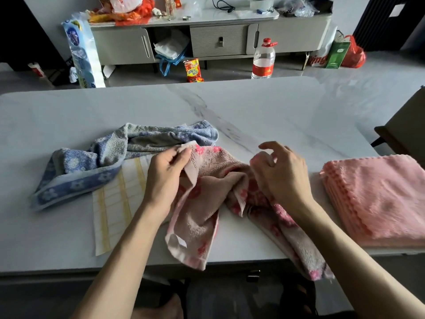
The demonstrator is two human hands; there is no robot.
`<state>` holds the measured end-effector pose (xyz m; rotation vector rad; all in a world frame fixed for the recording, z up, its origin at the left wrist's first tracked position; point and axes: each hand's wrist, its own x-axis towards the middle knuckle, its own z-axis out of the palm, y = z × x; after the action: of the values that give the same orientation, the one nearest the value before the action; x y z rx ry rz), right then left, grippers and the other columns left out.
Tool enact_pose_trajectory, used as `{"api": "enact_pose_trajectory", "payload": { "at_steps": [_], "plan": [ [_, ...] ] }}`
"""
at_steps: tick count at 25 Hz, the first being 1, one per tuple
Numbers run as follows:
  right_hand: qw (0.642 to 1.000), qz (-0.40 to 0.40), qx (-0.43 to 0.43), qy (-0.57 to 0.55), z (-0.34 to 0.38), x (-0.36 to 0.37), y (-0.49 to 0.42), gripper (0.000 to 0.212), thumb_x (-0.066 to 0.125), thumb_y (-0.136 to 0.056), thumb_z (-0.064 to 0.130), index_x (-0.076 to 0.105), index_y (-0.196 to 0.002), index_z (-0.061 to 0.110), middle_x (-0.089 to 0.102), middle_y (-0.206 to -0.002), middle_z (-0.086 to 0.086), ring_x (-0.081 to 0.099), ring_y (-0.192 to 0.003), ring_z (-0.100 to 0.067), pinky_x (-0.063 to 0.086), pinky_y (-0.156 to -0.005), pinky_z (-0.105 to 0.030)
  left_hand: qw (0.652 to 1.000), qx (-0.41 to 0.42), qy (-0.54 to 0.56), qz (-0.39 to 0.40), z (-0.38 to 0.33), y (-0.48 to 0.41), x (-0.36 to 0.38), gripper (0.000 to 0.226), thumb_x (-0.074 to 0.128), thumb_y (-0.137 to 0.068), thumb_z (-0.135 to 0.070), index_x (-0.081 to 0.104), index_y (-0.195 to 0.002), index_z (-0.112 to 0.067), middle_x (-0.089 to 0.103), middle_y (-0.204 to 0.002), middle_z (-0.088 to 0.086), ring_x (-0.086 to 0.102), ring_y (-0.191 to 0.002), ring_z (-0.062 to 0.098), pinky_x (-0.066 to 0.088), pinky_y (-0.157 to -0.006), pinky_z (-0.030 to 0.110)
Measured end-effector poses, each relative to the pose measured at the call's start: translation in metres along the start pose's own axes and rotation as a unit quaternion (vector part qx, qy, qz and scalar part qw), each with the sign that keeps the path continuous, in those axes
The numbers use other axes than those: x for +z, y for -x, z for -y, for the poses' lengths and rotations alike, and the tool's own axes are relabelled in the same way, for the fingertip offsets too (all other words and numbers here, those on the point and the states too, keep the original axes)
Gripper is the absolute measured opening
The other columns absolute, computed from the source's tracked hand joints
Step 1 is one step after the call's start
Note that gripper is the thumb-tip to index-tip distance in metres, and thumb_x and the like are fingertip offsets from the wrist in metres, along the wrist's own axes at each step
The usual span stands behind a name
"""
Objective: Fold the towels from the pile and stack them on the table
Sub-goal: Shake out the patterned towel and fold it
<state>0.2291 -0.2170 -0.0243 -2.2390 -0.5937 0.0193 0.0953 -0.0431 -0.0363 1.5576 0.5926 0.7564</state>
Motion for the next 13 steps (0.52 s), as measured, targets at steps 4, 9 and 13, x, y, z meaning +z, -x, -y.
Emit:
{"api": "enact_pose_trajectory", "payload": {
  "at_steps": [4,9,13],
  "plan": [
    [0.97,0.132,0.131,-0.155,-0.008,0.003,0.001,0.027,0.072,-0.078,0.042,0.06,-0.097,0.027,0.072,-0.086,0.0,0.068,-0.077,-0.016,0.057,-0.075,-0.038,0.999,0.002,0.003,0.053,0.001,0.008,0.011,0.012,0.062,-0.092,-0.01,0.072,-0.094,-0.016,0.071,-0.085,-0.01,0.061,-0.083,0.003,0.046,-0.08,0.021],
    [0.863,0.265,0.027,-0.43,0.003,-0.009,0.003,0.017,0.067,-0.088,0.011,0.058,-0.102,0.005,0.062,-0.063,-0.005,0.059,-0.061,-0.014,0.045,-0.059,-0.022,0.994,0.001,-0.001,0.105,-0.002,0.016,0.029,0.018,0.066,-0.089,-0.014,0.071,-0.105,-0.008,0.075,-0.092,-0.003,0.065,-0.087,0.004,0.048,-0.081,0.017],
    [0.867,0.358,-0.069,-0.34,0.004,-0.009,0.001,0.025,0.071,-0.079,-0.008,0.067,-0.103,-0.001,0.073,-0.087,-0.01,0.065,-0.084,-0.014,0.054,-0.078,-0.023,0.995,0.011,0.007,0.103,-0.001,0.017,0.032,0.016,0.066,-0.089,-0.012,0.071,-0.102,-0.003,0.074,-0.091,-0.002,0.064,-0.086,0.003,0.047,-0.078,0.015]
  ]
}}
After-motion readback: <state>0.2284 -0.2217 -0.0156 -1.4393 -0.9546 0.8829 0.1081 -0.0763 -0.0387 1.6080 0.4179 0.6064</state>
